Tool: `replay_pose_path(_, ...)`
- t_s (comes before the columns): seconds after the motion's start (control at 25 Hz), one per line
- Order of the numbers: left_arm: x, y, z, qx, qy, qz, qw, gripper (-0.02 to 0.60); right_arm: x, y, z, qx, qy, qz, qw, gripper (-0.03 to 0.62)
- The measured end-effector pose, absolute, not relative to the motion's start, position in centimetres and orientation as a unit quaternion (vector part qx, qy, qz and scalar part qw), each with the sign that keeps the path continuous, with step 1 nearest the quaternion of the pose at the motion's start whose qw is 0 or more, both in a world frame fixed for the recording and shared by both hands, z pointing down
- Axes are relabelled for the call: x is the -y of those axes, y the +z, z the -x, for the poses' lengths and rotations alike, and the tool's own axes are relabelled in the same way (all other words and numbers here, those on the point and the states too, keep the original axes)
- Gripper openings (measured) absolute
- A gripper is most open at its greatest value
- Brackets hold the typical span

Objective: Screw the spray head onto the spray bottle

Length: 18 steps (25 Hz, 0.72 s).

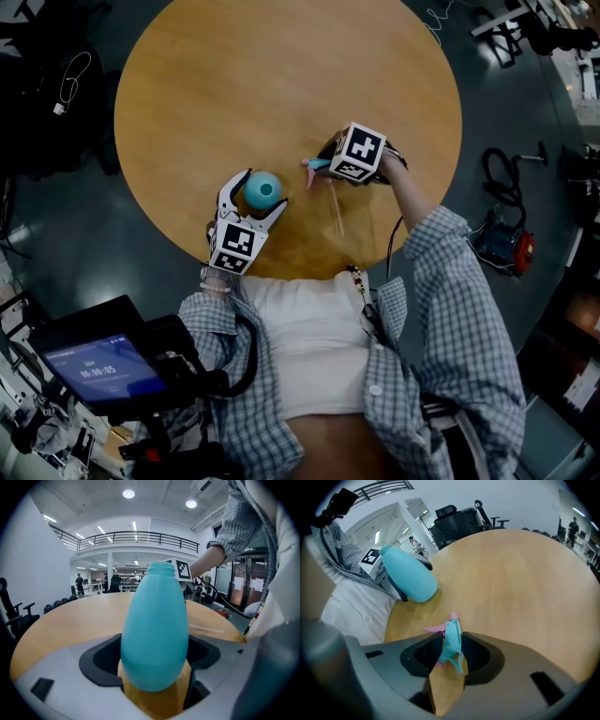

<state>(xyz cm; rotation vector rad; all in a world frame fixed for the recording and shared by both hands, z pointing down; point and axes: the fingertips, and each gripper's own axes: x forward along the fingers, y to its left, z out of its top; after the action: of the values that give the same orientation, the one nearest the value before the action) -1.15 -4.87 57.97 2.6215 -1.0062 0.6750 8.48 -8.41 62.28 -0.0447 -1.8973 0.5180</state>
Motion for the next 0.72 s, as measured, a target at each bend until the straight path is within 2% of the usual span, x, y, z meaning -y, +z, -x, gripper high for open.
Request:
replay_pose_path(0.4, 5.6, 58.5, 0.9, 0.34, 0.244, -0.897, 0.14, 0.417, 9.5, 56.8, -9.5, 0.866, 0.135, -0.134, 0.462, 0.121)
replay_pose_path(0.72, 8.0, 57.7, -0.1, 0.323, 0.258, -0.903, 0.121, 0.417, 13.8, 42.8, -9.5, 0.885, -0.017, -0.308, 0.349, 0.118)
